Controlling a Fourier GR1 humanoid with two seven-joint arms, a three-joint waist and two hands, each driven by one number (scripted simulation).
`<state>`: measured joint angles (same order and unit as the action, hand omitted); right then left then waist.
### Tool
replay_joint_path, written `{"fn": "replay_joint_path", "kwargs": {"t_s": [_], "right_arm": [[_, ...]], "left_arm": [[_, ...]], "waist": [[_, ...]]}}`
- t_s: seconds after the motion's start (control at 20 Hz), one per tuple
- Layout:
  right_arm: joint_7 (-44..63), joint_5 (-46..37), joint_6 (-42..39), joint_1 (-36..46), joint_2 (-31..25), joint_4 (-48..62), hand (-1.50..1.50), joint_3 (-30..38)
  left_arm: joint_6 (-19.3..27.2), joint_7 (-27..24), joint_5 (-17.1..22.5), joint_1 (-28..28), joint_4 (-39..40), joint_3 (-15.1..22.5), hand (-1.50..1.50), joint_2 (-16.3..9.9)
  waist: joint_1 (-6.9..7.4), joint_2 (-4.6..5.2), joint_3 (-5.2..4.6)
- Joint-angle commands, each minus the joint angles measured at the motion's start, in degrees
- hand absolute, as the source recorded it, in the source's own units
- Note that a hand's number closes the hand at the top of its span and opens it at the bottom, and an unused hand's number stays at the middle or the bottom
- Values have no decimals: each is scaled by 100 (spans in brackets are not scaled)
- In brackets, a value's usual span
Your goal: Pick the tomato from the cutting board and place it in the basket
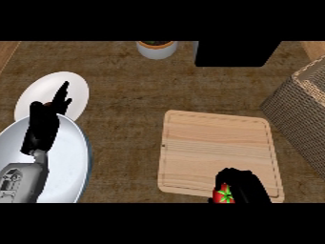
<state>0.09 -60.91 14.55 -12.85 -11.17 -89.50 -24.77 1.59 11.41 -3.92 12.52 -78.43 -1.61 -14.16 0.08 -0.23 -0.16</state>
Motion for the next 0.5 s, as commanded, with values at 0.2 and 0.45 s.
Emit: {"fn": "replay_joint_path", "kwargs": {"t_s": [0.2, 0.45], "right_arm": [[-244, -1241, -1210, 73, -1504, -648, 150, -579], [-170, -41, -2026, -401, -1213, -2093, 150, -478]], "left_arm": [[64, 49, -90, 106, 130, 37, 0, 29], [-23, 93, -4, -109, -147, -3, 0, -5]], "waist": [[-52, 10, 6], [-36, 12, 11]]}}
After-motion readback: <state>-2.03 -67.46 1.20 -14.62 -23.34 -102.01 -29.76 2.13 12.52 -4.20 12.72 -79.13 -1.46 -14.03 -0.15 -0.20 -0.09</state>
